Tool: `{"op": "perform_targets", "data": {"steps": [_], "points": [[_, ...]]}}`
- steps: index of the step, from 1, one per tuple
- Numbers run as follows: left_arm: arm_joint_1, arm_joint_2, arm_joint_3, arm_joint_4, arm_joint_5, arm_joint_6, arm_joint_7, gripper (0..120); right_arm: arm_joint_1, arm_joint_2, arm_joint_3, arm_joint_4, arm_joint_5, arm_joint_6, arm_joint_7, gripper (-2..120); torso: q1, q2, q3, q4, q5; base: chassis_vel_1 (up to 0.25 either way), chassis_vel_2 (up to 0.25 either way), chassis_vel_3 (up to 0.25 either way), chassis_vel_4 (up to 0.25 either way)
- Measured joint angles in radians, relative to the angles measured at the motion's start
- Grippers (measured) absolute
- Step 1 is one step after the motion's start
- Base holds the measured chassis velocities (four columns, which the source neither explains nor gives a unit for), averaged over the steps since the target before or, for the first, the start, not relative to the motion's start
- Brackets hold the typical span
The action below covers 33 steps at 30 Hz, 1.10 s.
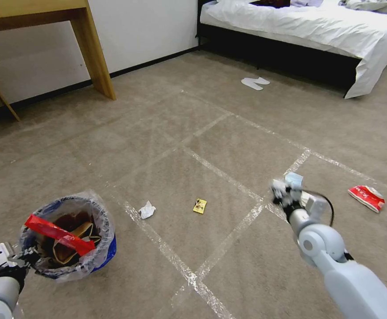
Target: Pick up the trash bin and place the garbage on the floor into it.
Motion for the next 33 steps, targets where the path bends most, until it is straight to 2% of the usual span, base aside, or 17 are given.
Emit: {"op": "perform_targets", "data": {"steps": [4, 6, 7, 8, 12, 13, 15, 17, 18, 20, 21, 24, 29, 33], "points": [[-0.009, 0.013, 0.001, -0.007, -0.051, 0.017, -0.024, 0, 0.092, -0.026, -0.077, 0.047, 0.041, 0.051, -0.071, 0, 0.0, 0.0, 0.0, 0.0001, -0.0002, 0.0, 0.0, 0.0, 0.0], [-0.018, 0.026, 0.006, -0.048, -0.154, 0.05, -0.061, 0, 0.199, -0.058, -0.165, 0.11, 0.092, 0.09, -0.132, 0, 0.0, 0.0, 0.0, 0.0001, -0.0001, 0.0, 0.0, 0.0, 0.0], [-0.018, 0.026, 0.006, -0.048, -0.154, 0.05, -0.061, 0, 0.199, -0.058, -0.165, 0.11, 0.092, 0.09, -0.132, 0, 0.0, 0.0, 0.0, 0.0001, -0.0001, 0.0, 0.0, 0.0, 0.0], [-0.02, 0.031, 0.009, -0.068, -0.193, 0.066, -0.071, 0, 0.245, -0.067, -0.205, 0.135, 0.115, 0.107, -0.148, 0, 0.0, 0.0, 0.0, -0.0003, -0.0002, 0.0, 0.0, 0.0, 0.0], [-0.019, 0.04, 0.015, -0.08, -0.213, 0.076, -0.079, 0, 0.34, -0.073, -0.299, 0.162, 0.156, 0.145, -0.17, 0, 0.0, 0.0, 0.0, -0.0004, 0.0, 0.0, 0.0, 0.0, 0.0], [-0.016, 0.045, 0.018, -0.083, -0.22, 0.081, -0.081, 0, 0.404, -0.07, -0.37, 0.168, 0.185, 0.159, -0.181, 0, 0.0, 0.0, 0.0, -0.0001, -0.0001, 0.0, 0.0, 0.0, 0.0], [-0.015, 0.049, 0.02, -0.086, -0.227, 0.086, -0.082, 0, 0.446, -0.062, -0.418, 0.174, 0.208, 0.164, -0.183, 0, 0.0, 0.0, 0.0, 0.0, -0.0002, 0.0, 0.0, 0.0, 0.0], [-0.014, 0.056, 0.024, -0.089, -0.237, 0.094, -0.083, 0, 0.54, -0.032, -0.53, 0.192, 0.266, 0.166, -0.182, 0, 0.0, 0.0, 0.0, -0.0001, 0.0, 0.0, 0.0, 0.0, 0.0], [-0.014, 0.056, 0.024, -0.089, -0.237, 0.094, -0.083, 0, 0.54, -0.032, -0.53, 0.192, 0.266, 0.166, -0.182, 0, 0.0, 0.0, 0.0, -0.0001, 0.0, 0.0, 0.0, 0.0, 0.0], [-0.012, 0.062, 0.028, -0.089, -0.237, 0.096, -0.084, 0, 0.629, 0.005, -0.633, 0.204, 0.313, 0.159, -0.163, 0, 0.0, 0.0, 0.0, -0.0001, -0.0001, 0.0, 0.0, 0.0, 0.0], [-0.012, 0.062, 0.028, -0.089, -0.237, 0.096, -0.084, 0, 0.629, 0.005, -0.633, 0.204, 0.313, 0.159, -0.163, 0, 0.0, 0.0, 0.0, -0.0001, -0.0001, 0.0, 0.0, 0.0, 0.0], [-0.012, 0.067, 0.035, -0.084, -0.233, 0.098, -0.083, 0, 0.749, 0.064, -0.786, 0.207, 0.364, 0.124, -0.11, 0, 0.0, 0.0, 0.0, 0.0002, -0.0004, 0.0, 0.0, 0.0, 0.0], [-0.013, 0.072, 0.041, -0.083, -0.227, 0.099, -0.082, 0, 0.837, 0.107, -0.92, 0.198, 0.38, 0.088, -0.075, 0, 0.0, 0.0, 0.0, -0.0001, -0.0002, 0.0, 0.0, 0.0, 0.0], [-0.013, 0.072, 0.042, -0.083, -0.225, 0.1, -0.081, 0, 0.858, 0.131, -0.95, 0.185, 0.39, 0.074, -0.063, 0, 0.0, 0.0, 0.0, -0.0001, -0.0001, 0.0, 0.0, 0.0, 0.0]]}}
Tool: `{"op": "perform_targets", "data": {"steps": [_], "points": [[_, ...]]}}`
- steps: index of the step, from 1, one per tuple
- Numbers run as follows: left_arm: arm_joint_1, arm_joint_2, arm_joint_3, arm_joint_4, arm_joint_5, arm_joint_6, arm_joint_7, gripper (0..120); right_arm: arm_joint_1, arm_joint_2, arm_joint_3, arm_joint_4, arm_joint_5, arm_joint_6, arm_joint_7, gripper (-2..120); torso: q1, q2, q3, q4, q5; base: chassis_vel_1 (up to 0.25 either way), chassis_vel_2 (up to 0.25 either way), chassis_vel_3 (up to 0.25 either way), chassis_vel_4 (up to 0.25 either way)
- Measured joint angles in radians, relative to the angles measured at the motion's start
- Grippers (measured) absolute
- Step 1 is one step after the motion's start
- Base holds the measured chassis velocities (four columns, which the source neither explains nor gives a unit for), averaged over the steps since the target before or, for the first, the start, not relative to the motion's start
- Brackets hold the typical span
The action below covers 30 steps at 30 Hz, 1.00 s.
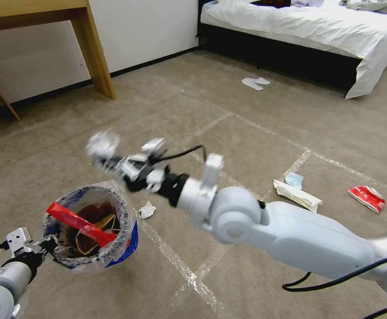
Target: Pick up the trash bin and place the garbage on the floor into it.
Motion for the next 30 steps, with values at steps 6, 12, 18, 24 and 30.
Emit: {"op": "perform_targets", "data": {"steps": [6, 12, 18, 24, 30], "points": [[-0.001, -0.001, 0.003, 0.004, 0.011, 0.0, 0.003, 0, 0.038, 0.06, -0.057, -0.009, 0.039, -0.04, 0.035, 0, 0.0, 0.0, 0.0, 0.0, 0.0, 0.0, 0.0, 0.0, 0.0], [-0.001, 0.001, 0.004, 0.004, 0.015, 0.0, 0.005, 0, 0.073, 0.075, -0.12, -0.03, 0.032, -0.078, 0.056, 0, 0.0, 0.0, 0.0, 0.0, 0.0, 0.0, 0.0, 0.0, 0.0], [-0.003, 0.007, 0.001, 0.004, 0.016, -0.002, 0.006, 0, 0.077, 0.067, -0.151, -0.043, 0.003, -0.107, 0.078, 0, 0.0, 0.0, 0.0, -0.0001, 0.0001, 0.0, 0.0, 0.0, 0.0], [-0.006, 0.009, -0.001, 0.004, 0.017, -0.003, 0.006, 0, 0.073, 0.064, -0.165, -0.051, -0.017, -0.122, 0.08, 0, 0.0, 0.0, 0.0, -0.0001, 0.0001, 0.0, 0.0, 0.0, 0.0], [-0.006, 0.01, -0.002, 0.006, 0.017, -0.004, 0.007, 0, 0.066, 0.081, -0.183, -0.082, -0.035, -0.123, 0.076, 0, 0.0, 0.0, 0.0, 0.0, 0.0001, 0.0, 0.0, 0.0, 0.0]]}}
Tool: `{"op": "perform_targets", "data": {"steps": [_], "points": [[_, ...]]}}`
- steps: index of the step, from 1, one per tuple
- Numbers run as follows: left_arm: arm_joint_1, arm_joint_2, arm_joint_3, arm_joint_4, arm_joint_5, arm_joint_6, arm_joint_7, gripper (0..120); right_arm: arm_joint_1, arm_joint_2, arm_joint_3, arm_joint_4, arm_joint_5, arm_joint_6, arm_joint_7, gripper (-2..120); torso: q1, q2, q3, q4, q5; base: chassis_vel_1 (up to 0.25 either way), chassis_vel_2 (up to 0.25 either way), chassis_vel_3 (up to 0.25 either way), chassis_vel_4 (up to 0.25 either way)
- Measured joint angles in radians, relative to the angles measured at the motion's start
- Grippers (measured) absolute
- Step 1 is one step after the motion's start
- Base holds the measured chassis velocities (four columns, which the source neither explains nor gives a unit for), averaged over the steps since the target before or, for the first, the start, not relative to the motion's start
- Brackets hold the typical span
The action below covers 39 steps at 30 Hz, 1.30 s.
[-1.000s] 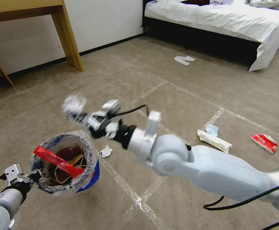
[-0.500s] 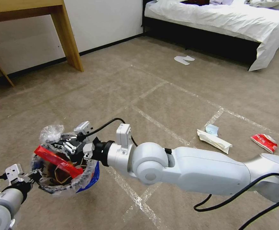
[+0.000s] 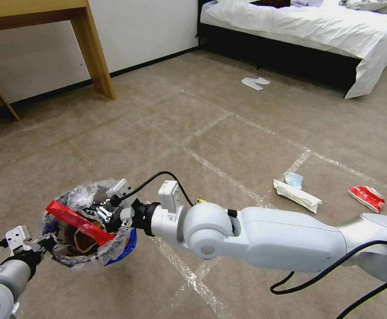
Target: Pick up the trash bin and place the garbage on the floor into it.
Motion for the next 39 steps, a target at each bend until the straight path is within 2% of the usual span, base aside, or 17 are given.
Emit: {"op": "perform_targets", "data": {"steps": [15, 25, 27, 29, 30, 32, 33, 34, 36, 37, 39], "points": [[-0.004, 0.0, 0.0, 0.006, 0.001, -0.001, 0.001, 0, -0.017, 0.027, -0.027, -0.036, -0.03, 0.0, -0.008, 0, 0.0, 0.0, 0.0, 0.0, 0.0, 0.0, 0.0, 0.0, 0.0], [-0.005, 0.008, -0.006, 0.009, -0.003, -0.002, 0.001, 0, -0.025, 0.076, -0.042, -0.077, -0.055, -0.001, -0.007, 0, 0.0, 0.0, 0.0, 0.0, 0.0, 0.0, 0.0, 0.0, 0.0], [-0.006, 0.007, -0.006, 0.009, -0.003, -0.002, 0.001, 0, -0.025, 0.076, -0.042, -0.078, -0.057, -0.001, -0.007, 2, 0.0, 0.0, 0.0, 0.0, -0.0001, 0.0, 0.0, 0.0, 0.0], [-0.006, 0.003, -0.005, 0.01, 0.0, -0.003, 0.001, 0, -0.026, 0.076, -0.045, -0.08, -0.062, -0.001, -0.008, 16, 0.0, 0.0, 0.0, 0.0, 0.0, 0.0, 0.0, 0.0, 0.0], [-0.006, 0.003, -0.005, 0.01, 0.0, -0.003, 0.001, 0, -0.026, 0.076, -0.045, -0.08, -0.062, -0.001, -0.008, 16, 0.0, 0.0, 0.0, 0.0, 0.0, 0.0, 0.0, 0.0, 0.0], [-0.005, -0.002, -0.003, 0.011, 0.004, -0.003, 0.002, 0, -0.027, 0.077, -0.047, -0.083, -0.065, -0.001, -0.008, 25, 0.0, 0.0, 0.0, 0.0, 0.0, 0.0, 0.0, 0.0, 0.0], [-0.005, -0.002, -0.003, 0.011, 0.004, -0.003, 0.002, 0, -0.027, 0.077, -0.047, -0.083, -0.065, -0.001, -0.008, 25, 0.0, 0.0, 0.0, 0.0, 0.0, 0.0, 0.0, 0.0, 0.0], [-0.004, -0.005, -0.002, 0.012, 0.007, -0.003, 0.004, 0, -0.027, 0.078, -0.048, -0.087, -0.071, -0.001, -0.008, 32, 0.0, 0.0, 0.0, 0.0, 0.0, 0.0, 0.0, 0.0, 0.0], [-0.003, -0.005, -0.002, 0.012, 0.008, -0.004, 0.005, 0, -0.028, 0.079, -0.049, -0.09, -0.074, -0.001, -0.008, 35, 0.0, 0.0, 0.0, 0.0, -0.0001, 0.0, 0.0, 0.0, 0.0], [-0.003, -0.005, -0.002, 0.012, 0.009, -0.004, 0.006, 0, -0.028, 0.082, -0.049, -0.093, -0.076, -0.001, -0.008, 43, 0.0, 0.0, 0.0, 0.0, 0.0, 0.0, 0.0, 0.0, 0.0], [-0.003, -0.005, -0.002, 0.012, 0.008, -0.004, 0.006, 0, -0.029, 0.084, -0.049, -0.094, -0.078, -0.001, -0.008, 45, 0.0, 0.0, 0.0, 0.0, -0.0001, 0.0, 0.0, 0.0, 0.0]]}}
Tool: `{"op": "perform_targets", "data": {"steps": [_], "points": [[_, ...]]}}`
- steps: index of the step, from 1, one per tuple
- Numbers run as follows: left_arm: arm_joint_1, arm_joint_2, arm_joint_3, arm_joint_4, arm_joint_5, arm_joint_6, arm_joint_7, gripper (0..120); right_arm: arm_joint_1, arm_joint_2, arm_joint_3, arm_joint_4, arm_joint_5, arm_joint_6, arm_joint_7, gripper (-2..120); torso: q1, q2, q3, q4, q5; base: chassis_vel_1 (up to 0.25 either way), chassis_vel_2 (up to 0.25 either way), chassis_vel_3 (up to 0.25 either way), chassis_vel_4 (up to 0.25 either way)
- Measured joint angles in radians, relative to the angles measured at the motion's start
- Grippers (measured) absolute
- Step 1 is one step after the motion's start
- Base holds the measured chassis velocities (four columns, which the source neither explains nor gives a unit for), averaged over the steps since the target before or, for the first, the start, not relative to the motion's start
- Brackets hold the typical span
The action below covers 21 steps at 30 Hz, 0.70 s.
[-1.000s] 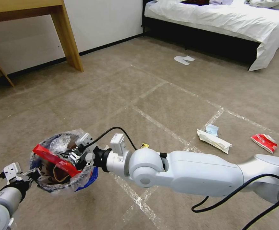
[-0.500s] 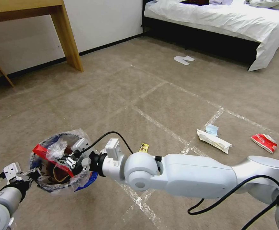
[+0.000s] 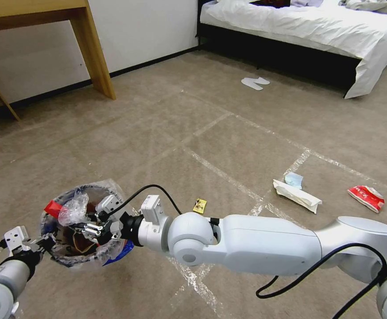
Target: Pick up the trash bin and place the garbage on the floor into it.
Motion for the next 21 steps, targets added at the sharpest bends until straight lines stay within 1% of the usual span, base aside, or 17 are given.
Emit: {"op": "perform_targets", "data": {"steps": [1, 2, 3, 5, 6, 8, 9, 12, 17, 21], "points": [[0.0, 0.0, -0.001, -0.001, -0.001, 0.0, 0.0, 0, 0.0, 0.003, 0.0, -0.002, -0.003, 0.0, 0.0, 54, 0.0, 0.0, 0.0, 0.0, 0.0, 0.0, 0.0, 0.0, 0.0], [0.0, 0.0, -0.002, -0.001, -0.001, 0.0, 0.0, 0, 0.0, 0.003, 0.0, -0.003, -0.004, 0.0, 0.0, 58, 0.0, 0.0, 0.0, 0.0, 0.0, 0.0, 0.0, 0.0, 0.0], [0.0, 0.0, -0.002, -0.001, -0.001, 0.0, 0.0, 0, 0.0, 0.003, 0.0, -0.003, -0.004, 0.0, 0.0, 58, 0.0, 0.0, 0.0, 0.0, 0.0, 0.0, 0.0, 0.0, 0.0], [0.001, 0.0, -0.003, -0.002, -0.001, 0.0, 0.0, 0, 0.001, 0.003, 0.0, -0.003, -0.005, 0.0, -0.001, 68, 0.0, 0.0, 0.0, 0.0, 0.0, 0.0, 0.0, 0.0, 0.0], [0.001, 0.0, -0.003, -0.002, -0.001, 0.0, 0.0, 0, 0.001, 0.003, 0.0, -0.003, -0.005, 0.0, -0.001, 68, 0.0, 0.0, 0.0, 0.0, 0.0, 0.0, 0.0, 0.0, 0.0], [0.001, -0.003, -0.003, -0.001, -0.001, -0.001, 0.0, 0, 0.002, 0.002, 0.002, -0.003, -0.005, 0.0, -0.002, 79, 0.0, 0.0, 0.0, 0.0, 0.0001, 0.0, 0.0, 0.0, 0.0], [0.001, -0.003, -0.003, -0.001, -0.001, -0.001, 0.0, 0, 0.002, 0.002, 0.002, -0.003, -0.005, 0.0, -0.002, 79, 0.0, 0.0, 0.0, 0.0, 0.0001, 0.0, 0.0, 0.0, 0.0], [0.001, -0.005, -0.003, 0.0, 0.001, -0.003, 0.001, 0, 0.003, 0.002, 0.004, -0.003, -0.006, 0.002, -0.003, 96, 0.0, 0.0, 0.0, 0.0, 0.0001, 0.0, 0.0, 0.0, 0.0], [0.001, -0.007, -0.003, 0.002, 0.004, -0.005, 0.002, 0, 0.003, 0.003, 0.007, -0.003, -0.007, 0.003, -0.003, 100, 0.0, 0.0, 0.0, 0.0, 0.0001, 0.0, 0.0, 0.0, 0.0], [0.002, -0.009, -0.004, 0.004, 0.007, -0.007, 0.005, 0, 0.001, 0.001, 0.01, -0.003, -0.009, 0.004, -0.004, 100, 0.0, 0.0, 0.0, 0.0, 0.0001, 0.0, 0.0, 0.0, 0.0]]}}
